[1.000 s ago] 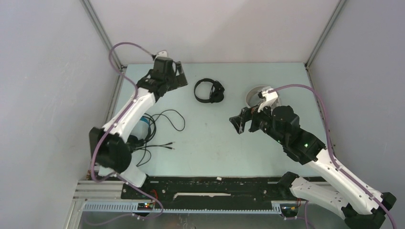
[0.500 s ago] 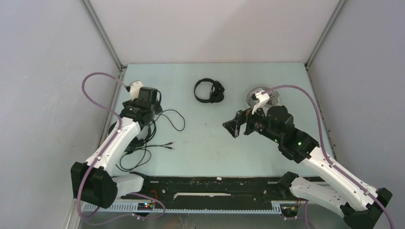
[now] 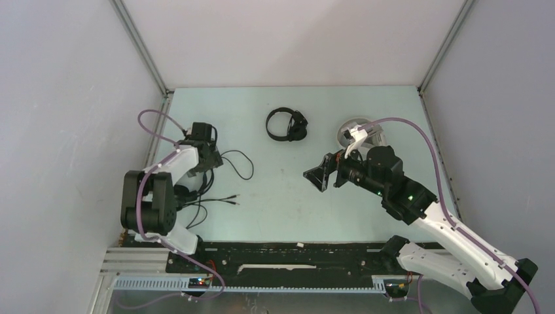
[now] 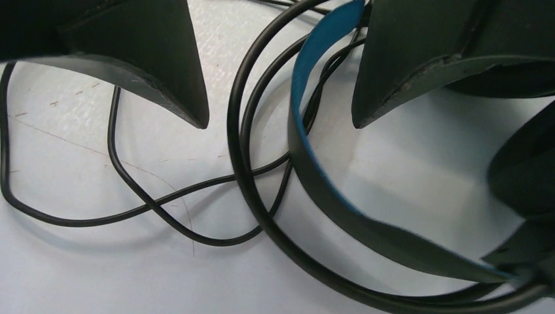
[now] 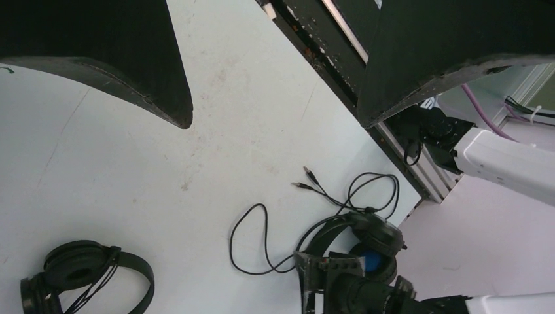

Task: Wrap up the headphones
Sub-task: Pick up the headphones from the corner of the board.

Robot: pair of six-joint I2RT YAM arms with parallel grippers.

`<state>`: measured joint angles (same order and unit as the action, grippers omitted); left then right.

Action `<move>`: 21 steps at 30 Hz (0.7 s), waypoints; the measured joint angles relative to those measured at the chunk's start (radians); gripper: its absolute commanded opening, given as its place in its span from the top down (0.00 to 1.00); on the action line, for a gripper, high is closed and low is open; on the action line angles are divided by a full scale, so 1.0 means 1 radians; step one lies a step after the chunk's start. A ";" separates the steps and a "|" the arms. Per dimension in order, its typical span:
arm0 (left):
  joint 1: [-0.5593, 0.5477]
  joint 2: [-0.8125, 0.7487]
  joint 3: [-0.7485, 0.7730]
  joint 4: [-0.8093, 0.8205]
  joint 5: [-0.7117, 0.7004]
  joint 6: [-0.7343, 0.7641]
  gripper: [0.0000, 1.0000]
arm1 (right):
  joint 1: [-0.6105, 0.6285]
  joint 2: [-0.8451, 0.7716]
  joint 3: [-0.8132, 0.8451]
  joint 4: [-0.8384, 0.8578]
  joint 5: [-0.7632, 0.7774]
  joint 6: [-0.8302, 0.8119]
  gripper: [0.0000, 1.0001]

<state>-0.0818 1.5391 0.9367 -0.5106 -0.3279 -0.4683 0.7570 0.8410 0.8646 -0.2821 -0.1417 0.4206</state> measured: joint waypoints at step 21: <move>-0.007 -0.243 0.065 -0.052 0.396 0.050 1.00 | 0.000 0.017 -0.004 0.078 -0.040 0.033 0.07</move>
<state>-0.0887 1.2961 1.0016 -0.5629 0.0681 -0.4187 0.7570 0.8577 0.8604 -0.2039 -0.1822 0.4538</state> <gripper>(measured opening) 0.045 0.941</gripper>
